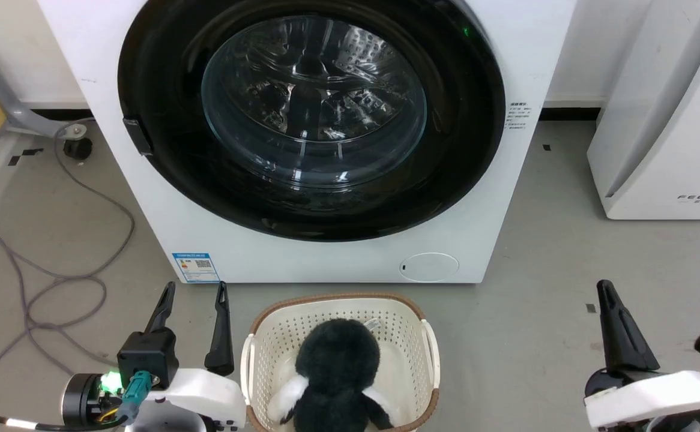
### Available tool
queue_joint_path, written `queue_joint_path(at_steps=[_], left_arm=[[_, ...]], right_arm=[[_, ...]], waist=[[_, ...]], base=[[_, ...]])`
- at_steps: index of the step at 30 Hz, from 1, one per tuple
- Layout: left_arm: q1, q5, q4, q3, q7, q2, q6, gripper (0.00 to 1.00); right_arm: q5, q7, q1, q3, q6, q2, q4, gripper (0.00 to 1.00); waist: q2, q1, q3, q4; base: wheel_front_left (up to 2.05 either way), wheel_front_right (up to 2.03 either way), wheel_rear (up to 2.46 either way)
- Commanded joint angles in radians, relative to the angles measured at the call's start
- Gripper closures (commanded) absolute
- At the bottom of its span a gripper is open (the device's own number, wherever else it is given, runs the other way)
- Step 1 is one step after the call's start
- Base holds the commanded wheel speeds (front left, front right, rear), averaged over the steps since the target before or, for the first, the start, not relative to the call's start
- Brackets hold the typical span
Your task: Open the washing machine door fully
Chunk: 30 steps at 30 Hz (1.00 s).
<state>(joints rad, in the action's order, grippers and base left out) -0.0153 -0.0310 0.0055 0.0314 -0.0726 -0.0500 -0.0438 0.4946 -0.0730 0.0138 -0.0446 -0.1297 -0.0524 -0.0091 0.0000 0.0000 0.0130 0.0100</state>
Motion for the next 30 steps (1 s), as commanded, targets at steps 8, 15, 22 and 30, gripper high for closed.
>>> queue_joint_path(at_steps=[8,15,22,30], left_arm=[[-0.019,-0.010,-0.004,0.005,-0.026,0.000,-0.017,0.00],[-0.036,-0.013,-0.007,0.007,-0.041,0.000,-0.023,0.00],[-0.062,-0.013,-0.009,0.013,-0.053,0.000,-0.025,0.00],[-0.105,-0.015,-0.018,0.022,-0.070,0.000,-0.030,0.00]], right_arm=[[0.292,-0.011,-0.050,-0.025,0.000,0.001,0.019,1.00],[0.438,0.034,-0.118,-0.096,-0.001,-0.002,0.079,1.00],[0.505,0.051,-0.212,-0.135,-0.001,-0.033,0.140,1.00],[0.587,0.060,-0.363,-0.156,-0.001,-0.095,0.240,1.00]], waist=[[0.0000,0.0000,0.021,0.009],[0.0000,0.0000,0.050,0.020],[0.0000,0.0000,0.090,0.037],[0.0000,0.0000,0.156,0.065]], base=[[0.00,0.00,0.00],[0.00,0.00,0.00],[0.00,0.00,0.00],[0.00,0.00,0.00]])
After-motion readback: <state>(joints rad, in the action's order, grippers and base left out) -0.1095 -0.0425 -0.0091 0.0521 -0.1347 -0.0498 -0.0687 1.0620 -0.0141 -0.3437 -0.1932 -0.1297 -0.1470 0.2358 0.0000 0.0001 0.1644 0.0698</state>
